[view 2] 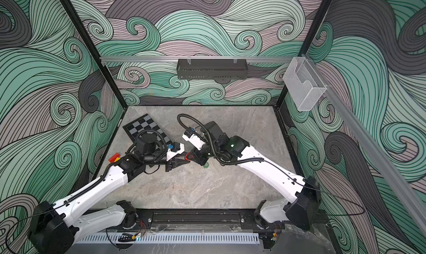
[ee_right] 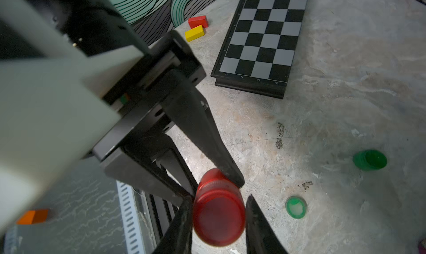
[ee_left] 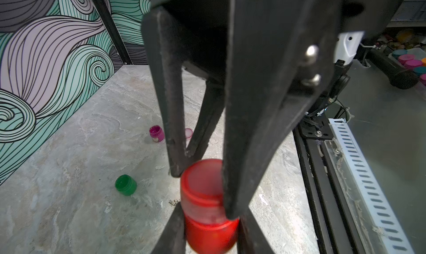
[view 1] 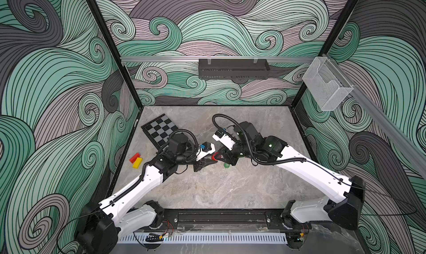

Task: Close the paint jar lid
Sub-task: Screw the lid onto the paint jar.

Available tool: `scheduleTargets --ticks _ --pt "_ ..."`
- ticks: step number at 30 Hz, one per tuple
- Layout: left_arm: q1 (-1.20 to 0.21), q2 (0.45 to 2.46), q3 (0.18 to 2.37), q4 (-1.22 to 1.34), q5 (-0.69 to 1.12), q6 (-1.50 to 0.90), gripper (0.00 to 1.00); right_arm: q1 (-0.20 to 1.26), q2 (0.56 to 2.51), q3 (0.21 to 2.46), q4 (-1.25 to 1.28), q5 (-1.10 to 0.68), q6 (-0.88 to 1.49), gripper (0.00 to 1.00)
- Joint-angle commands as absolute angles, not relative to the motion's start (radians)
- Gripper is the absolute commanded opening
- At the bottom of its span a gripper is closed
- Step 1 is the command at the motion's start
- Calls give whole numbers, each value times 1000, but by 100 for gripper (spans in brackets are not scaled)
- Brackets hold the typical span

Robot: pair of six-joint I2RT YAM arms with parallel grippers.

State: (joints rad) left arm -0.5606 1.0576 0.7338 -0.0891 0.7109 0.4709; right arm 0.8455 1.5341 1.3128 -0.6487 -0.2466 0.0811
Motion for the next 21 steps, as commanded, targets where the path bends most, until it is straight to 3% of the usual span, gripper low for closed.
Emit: scheduleTargets --ticks 1,13,21 --pt "-569 1019 752 47 740 470 14 878 1595 1335 -667 -160 337 11" --pt "-569 1010 742 61 702 468 14 977 1670 1431 -749 -37 630 13" --pt "-569 1008 742 56 700 469 14 977 1667 1469 -748 -62 608 24"
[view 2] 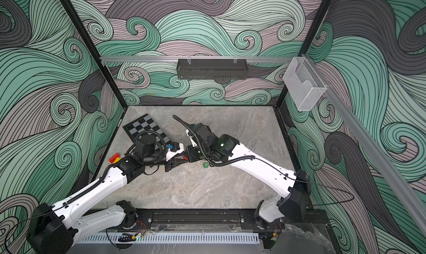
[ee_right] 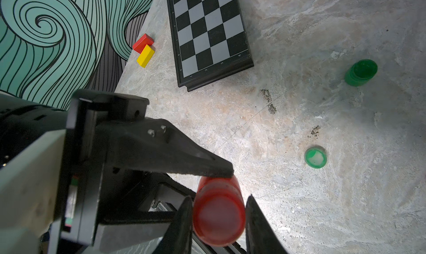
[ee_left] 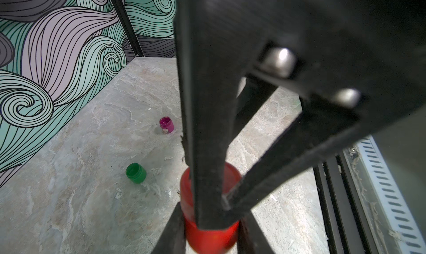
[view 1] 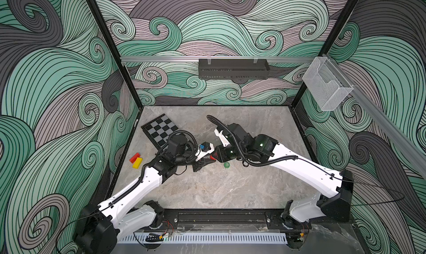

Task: Close the paint jar lid
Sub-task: Screw the lid onto the paint jar.

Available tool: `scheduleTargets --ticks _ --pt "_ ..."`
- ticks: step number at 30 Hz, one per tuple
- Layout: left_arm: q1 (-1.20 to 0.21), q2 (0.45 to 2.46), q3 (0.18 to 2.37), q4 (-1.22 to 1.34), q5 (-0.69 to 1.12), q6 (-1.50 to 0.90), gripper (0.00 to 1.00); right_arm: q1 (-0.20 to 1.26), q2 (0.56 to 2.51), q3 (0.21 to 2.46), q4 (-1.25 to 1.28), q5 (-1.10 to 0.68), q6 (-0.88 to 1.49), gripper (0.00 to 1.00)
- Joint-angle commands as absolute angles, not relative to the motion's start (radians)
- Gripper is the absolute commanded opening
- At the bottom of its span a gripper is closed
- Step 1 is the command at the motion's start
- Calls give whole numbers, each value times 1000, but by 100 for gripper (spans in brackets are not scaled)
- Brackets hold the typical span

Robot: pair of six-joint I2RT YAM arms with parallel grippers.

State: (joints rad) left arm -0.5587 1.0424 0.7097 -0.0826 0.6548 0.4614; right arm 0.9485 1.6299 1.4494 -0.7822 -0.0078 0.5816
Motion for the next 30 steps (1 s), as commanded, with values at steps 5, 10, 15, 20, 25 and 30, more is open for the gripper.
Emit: scheduleTargets --ticks 5,10,15,20,25,30 --pt "-569 1012 743 48 701 469 14 968 1603 1480 -744 -49 522 42" --pt "-569 1017 745 44 701 463 14 948 1508 1468 -743 -32 414 62" --pt "-569 1019 746 40 700 461 14 892 1416 1403 -706 -45 310 73" --pt "-569 1022 746 27 723 465 14 824 1335 1334 -646 -112 121 99" --pt "-569 1029 763 -31 804 497 14 788 1267 1237 -568 -252 -123 99" --pt "-569 1060 800 -148 924 578 15 785 1207 1150 -560 -439 -408 94"
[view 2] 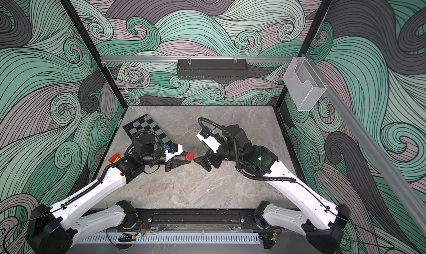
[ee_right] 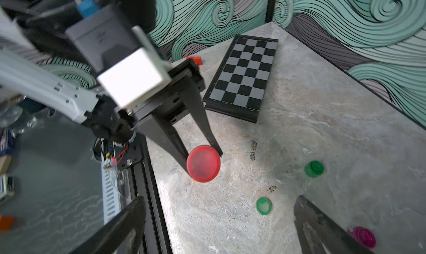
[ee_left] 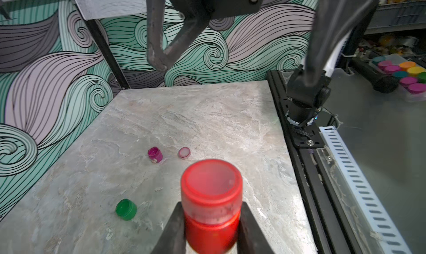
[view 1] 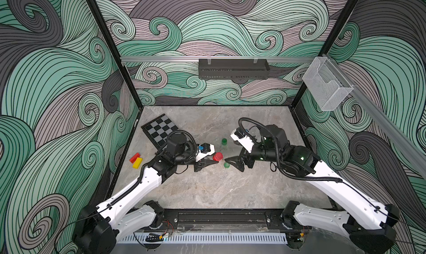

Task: Close the paint jar lid
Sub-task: Screw the lid onto the paint jar.

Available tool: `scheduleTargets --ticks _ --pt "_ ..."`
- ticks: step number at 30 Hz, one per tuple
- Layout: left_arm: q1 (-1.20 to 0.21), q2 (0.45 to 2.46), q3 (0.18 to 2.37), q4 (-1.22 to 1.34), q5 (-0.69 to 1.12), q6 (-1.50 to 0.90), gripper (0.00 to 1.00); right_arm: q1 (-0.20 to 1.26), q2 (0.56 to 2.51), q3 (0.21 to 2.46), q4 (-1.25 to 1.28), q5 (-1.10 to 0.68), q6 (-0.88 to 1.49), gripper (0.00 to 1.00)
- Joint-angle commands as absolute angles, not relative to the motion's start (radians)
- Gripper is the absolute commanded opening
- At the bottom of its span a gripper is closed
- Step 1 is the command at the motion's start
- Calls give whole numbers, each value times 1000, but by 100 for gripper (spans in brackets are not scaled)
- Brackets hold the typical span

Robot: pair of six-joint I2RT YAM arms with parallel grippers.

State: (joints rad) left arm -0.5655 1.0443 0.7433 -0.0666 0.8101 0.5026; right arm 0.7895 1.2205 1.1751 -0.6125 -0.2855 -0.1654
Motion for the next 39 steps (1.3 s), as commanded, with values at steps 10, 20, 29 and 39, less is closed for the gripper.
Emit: scheduleTargets --ticks 10,20,29,39 --pt "-570 1114 852 -293 998 693 15 787 1278 1175 -619 -540 -675 72" --pt "-569 1113 852 -293 986 694 15 817 1396 1214 -624 -505 -740 62" --pt "-569 1102 851 -284 958 691 15 834 1428 1215 -616 -472 -748 52" --pt "-570 1094 844 -265 941 679 15 840 1447 1210 -617 -461 -698 31"
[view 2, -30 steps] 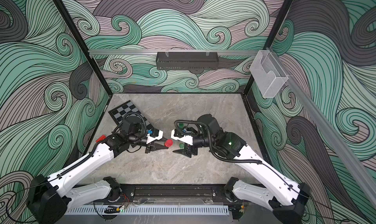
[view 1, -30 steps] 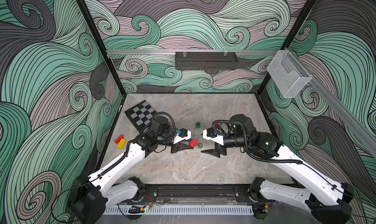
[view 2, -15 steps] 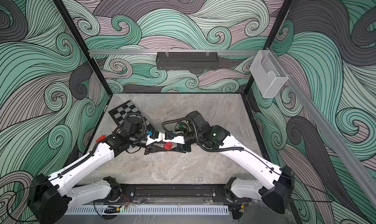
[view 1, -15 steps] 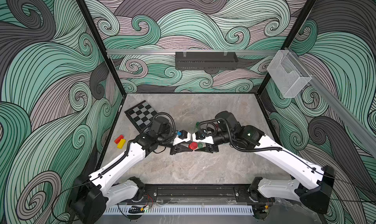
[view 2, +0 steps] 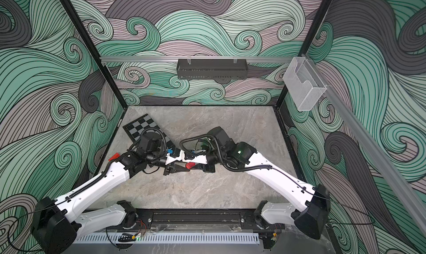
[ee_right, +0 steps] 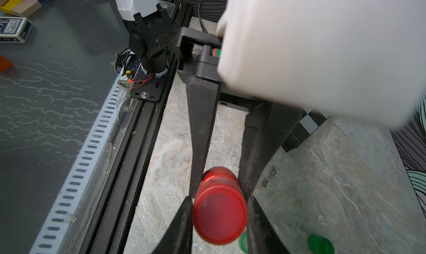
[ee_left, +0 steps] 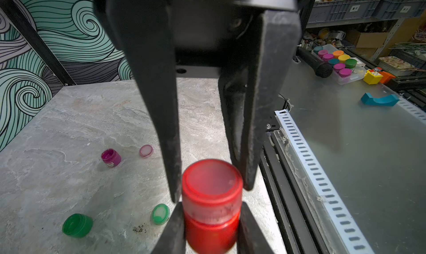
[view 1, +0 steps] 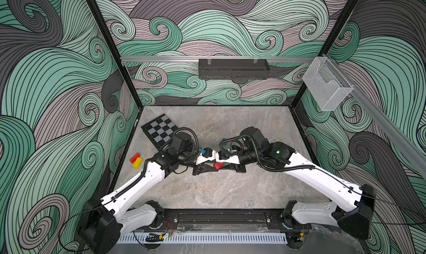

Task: Close the paint jar lid
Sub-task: Screw the lid onto the paint jar.

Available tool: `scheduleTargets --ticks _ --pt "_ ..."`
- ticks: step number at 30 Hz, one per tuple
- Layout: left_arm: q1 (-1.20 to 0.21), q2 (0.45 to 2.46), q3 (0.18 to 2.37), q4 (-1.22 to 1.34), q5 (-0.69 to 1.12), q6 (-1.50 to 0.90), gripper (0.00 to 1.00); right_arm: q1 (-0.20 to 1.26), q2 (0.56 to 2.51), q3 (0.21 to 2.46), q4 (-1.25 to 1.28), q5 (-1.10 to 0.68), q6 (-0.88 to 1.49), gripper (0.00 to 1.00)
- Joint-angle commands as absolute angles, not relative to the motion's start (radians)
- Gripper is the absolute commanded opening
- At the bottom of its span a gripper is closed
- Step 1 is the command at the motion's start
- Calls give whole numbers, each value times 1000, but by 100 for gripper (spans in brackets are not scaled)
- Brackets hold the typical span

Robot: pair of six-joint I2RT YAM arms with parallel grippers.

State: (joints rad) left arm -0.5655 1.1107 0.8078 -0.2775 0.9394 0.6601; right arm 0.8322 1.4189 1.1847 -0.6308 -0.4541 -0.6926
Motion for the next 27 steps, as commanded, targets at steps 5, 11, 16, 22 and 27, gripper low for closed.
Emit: scheduleTargets --ticks 5,11,16,22,27 --pt "-569 1076 824 -214 894 654 14 849 1449 1201 -580 -437 -572 19" --pt "-569 1019 770 -97 764 606 14 877 1471 1197 -512 -311 -344 10" --pt "-569 977 728 -15 683 585 15 901 1517 1234 -503 -189 -64 0" --pt "-569 962 717 4 632 584 15 934 1579 1310 -557 -103 311 0" --pt "-569 955 709 19 605 581 15 966 1654 1378 -641 -77 583 0"
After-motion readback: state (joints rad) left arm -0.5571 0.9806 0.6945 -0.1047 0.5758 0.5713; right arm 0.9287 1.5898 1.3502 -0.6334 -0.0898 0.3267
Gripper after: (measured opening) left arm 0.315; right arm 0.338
